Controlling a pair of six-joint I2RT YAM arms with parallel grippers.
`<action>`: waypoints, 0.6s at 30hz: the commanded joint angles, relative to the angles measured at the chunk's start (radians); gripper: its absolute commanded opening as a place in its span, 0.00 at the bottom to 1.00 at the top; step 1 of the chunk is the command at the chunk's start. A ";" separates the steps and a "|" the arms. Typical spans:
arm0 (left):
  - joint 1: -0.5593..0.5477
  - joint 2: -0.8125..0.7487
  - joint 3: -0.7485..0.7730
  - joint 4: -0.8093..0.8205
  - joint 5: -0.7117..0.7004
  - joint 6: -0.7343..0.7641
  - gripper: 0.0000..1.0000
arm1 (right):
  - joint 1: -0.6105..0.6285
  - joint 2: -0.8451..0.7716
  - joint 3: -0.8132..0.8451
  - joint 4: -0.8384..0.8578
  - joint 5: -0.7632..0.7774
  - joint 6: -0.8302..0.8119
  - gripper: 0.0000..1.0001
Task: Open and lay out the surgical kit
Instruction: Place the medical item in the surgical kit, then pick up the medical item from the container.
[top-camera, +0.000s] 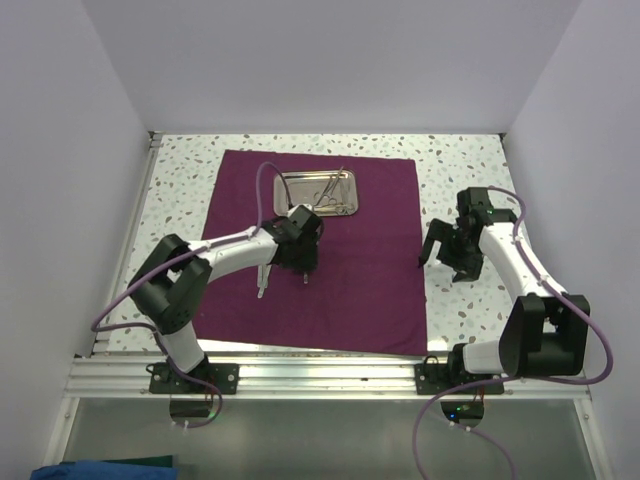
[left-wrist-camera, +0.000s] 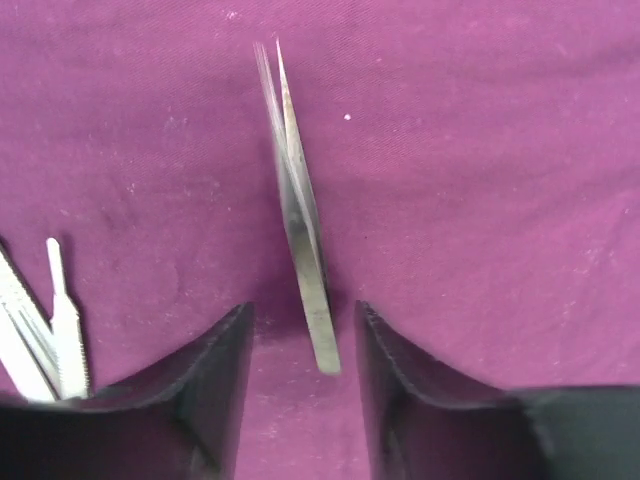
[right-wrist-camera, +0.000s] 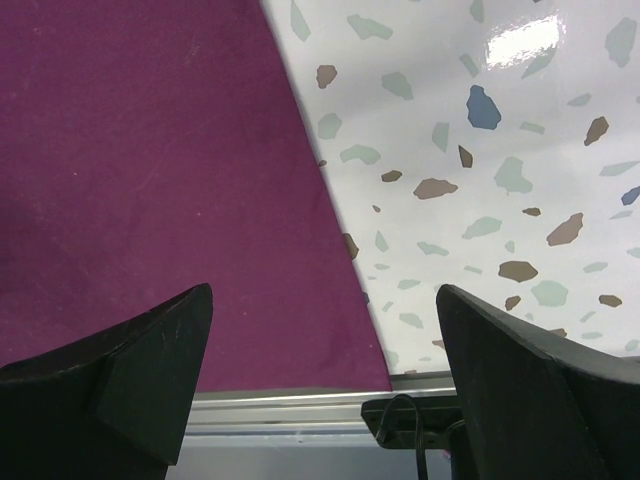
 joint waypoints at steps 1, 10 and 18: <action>-0.006 -0.001 0.064 0.032 -0.010 0.000 0.66 | 0.004 -0.050 -0.001 0.006 0.010 -0.013 0.98; 0.025 0.149 0.445 -0.097 -0.151 0.287 1.00 | 0.002 -0.093 -0.001 0.001 0.036 0.001 0.98; 0.157 0.425 0.818 -0.094 -0.050 0.435 0.99 | 0.002 -0.109 0.013 -0.029 0.053 0.016 0.98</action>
